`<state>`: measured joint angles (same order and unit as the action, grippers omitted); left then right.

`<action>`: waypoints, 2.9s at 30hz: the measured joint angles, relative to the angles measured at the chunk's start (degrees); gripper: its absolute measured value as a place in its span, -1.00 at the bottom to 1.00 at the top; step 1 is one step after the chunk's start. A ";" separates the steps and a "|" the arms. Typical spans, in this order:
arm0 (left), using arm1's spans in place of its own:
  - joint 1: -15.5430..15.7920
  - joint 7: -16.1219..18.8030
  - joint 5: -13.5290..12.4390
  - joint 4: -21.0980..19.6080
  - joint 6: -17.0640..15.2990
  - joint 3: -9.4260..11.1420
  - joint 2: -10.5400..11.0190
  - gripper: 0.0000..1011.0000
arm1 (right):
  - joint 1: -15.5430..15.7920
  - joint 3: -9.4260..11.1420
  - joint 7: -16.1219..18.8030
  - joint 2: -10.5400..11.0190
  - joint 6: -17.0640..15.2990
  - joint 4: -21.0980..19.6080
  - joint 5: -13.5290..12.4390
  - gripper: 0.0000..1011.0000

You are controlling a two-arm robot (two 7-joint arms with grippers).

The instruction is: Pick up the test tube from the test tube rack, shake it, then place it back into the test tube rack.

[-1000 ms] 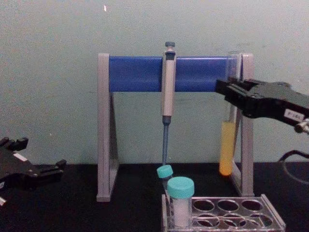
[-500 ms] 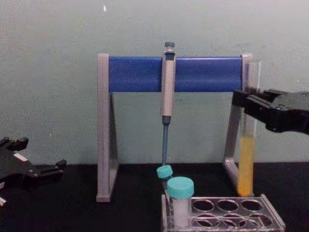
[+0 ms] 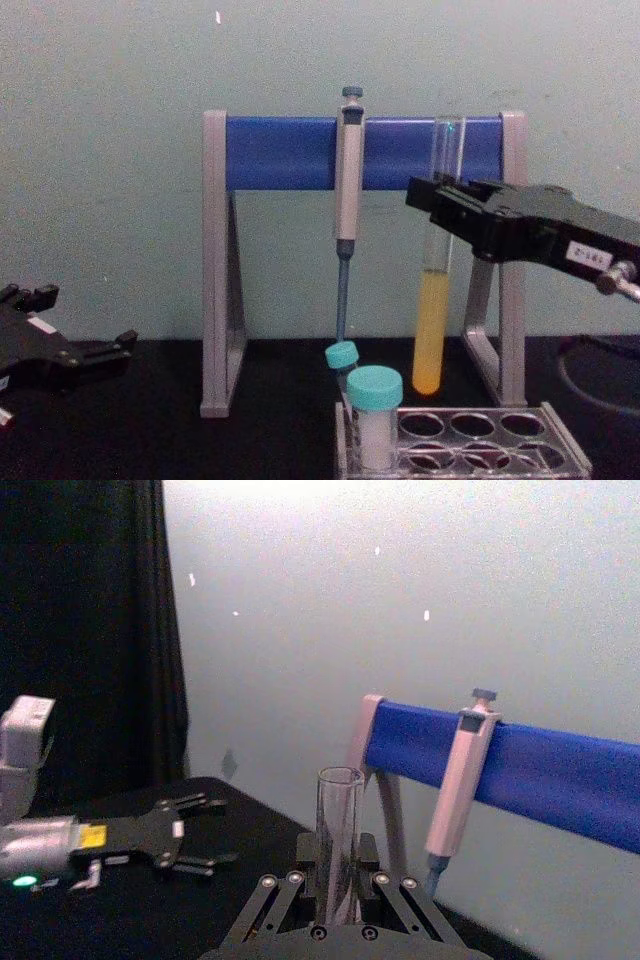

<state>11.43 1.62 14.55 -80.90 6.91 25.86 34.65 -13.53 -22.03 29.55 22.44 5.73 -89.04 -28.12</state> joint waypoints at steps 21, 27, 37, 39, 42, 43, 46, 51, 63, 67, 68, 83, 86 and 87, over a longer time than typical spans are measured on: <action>0.00 0.00 0.00 0.00 0.00 0.00 0.00 0.98 | -0.64 2.46 -3.61 -0.28 1.37 1.34 2.24 -0.55; 0.00 0.00 0.00 0.00 0.00 0.00 0.00 0.98 | 1.19 3.78 -4.64 0.86 0.77 -0.61 2.65 -0.55; 0.00 0.00 0.00 0.00 0.00 0.00 0.00 0.98 | 6.57 5.23 -5.04 3.83 -1.46 -6.70 3.16 -0.55; 0.00 0.00 0.00 0.00 0.00 0.00 0.00 0.98 | 7.30 4.99 -4.48 4.21 -1.87 -7.69 2.99 -0.55; 0.00 0.00 0.00 0.00 0.00 0.00 0.00 0.98 | 7.70 4.24 -3.18 4.34 -2.25 -8.33 2.23 -0.55; 0.00 0.00 0.00 0.00 0.00 0.00 0.00 0.98 | 7.61 3.67 -2.45 4.25 -2.34 -8.34 1.74 -0.55; 0.00 0.00 0.00 0.00 0.00 0.00 0.00 0.98 | 7.00 2.80 -1.60 3.90 -2.34 -7.95 1.22 -0.55; 0.00 0.00 0.00 0.00 0.00 0.00 0.00 0.98 | 4.57 1.30 -0.29 2.35 -1.24 -5.19 0.19 -0.55; 0.00 0.00 0.00 0.00 0.00 0.00 0.00 0.98 | -0.42 1.31 -1.74 -1.42 4.40 2.46 1.40 -0.55; 0.00 0.00 0.00 0.00 0.00 0.00 0.00 0.98 | -0.56 1.77 -2.61 -1.64 4.69 2.84 2.21 -0.55; 0.00 0.00 0.00 0.00 0.00 0.00 0.00 0.98 | -0.51 1.99 -2.87 -1.66 4.69 2.85 2.48 -0.55; 0.00 0.00 0.00 0.00 0.00 0.00 0.00 0.98 | 0.07 3.17 -3.41 -1.88 4.10 2.52 3.45 -0.55; 0.00 0.00 0.00 0.00 0.00 0.00 0.00 0.98 | 0.21 3.39 -3.56 -1.90 3.96 2.41 3.57 -0.55; 0.00 0.00 0.00 0.00 0.00 0.00 0.00 0.98 | 0.25 3.44 -3.62 -1.90 3.94 2.38 3.60 -0.55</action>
<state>11.43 1.62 14.55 -80.90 6.91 25.86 34.65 -13.28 -18.58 25.93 20.53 9.67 -86.66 -24.52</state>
